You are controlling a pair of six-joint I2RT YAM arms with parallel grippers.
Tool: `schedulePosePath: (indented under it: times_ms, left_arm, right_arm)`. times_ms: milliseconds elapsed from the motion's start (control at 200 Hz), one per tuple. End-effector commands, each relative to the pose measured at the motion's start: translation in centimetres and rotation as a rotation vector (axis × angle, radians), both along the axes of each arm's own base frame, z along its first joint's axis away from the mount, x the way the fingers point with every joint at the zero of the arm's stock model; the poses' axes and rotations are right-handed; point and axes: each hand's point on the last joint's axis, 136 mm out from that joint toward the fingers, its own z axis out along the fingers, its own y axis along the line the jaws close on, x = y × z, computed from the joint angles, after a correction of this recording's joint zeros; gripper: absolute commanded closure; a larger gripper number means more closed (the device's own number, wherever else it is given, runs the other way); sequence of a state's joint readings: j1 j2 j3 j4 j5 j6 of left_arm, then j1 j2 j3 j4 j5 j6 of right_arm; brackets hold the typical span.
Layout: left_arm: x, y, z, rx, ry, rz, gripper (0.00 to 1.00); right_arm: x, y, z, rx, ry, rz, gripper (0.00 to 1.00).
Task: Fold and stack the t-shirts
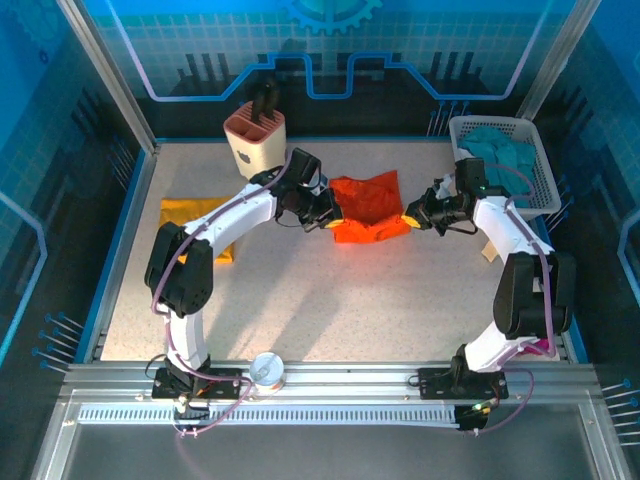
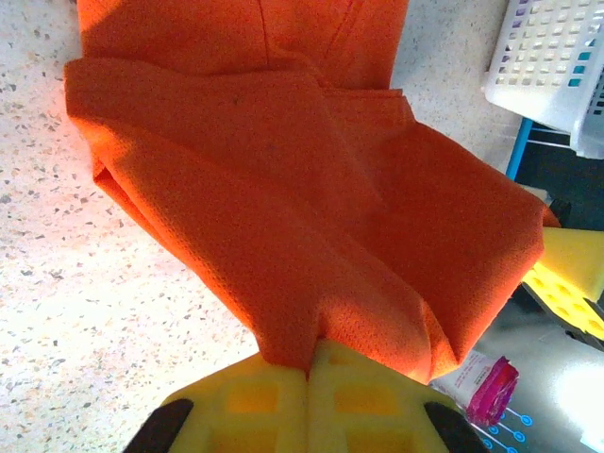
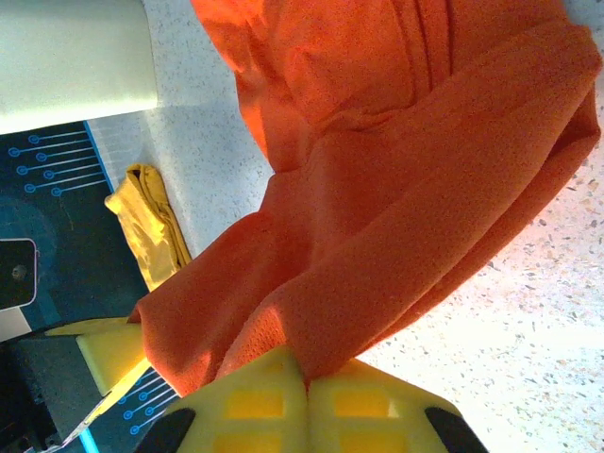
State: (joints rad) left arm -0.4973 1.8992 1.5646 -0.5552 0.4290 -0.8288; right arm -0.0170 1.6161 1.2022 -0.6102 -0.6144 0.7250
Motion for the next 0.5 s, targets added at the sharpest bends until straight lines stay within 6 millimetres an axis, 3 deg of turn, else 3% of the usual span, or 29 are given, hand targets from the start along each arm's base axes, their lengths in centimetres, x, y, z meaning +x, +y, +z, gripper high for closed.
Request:
schedulePosePath:
  times_ms: [0, 185, 495]
  left_arm:
    - [-0.4, -0.3, 1.2, -0.027, -0.008, -0.034, 1.0]
    - [-2.7, -0.1, 0.7, -0.03, -0.004, -0.052, 1.0]
    - [-9.9, -0.2, -2.2, -0.021, 0.033, -0.065, 1.0]
  right_arm:
    - [0.1, -0.3, 1.0, 0.02, -0.02, 0.004, 1.0]
    - [-2.8, -0.1, 0.0, 0.001, 0.005, 0.028, 1.0]
    - [-8.9, 0.0, -2.2, -0.018, 0.043, 0.027, 1.0]
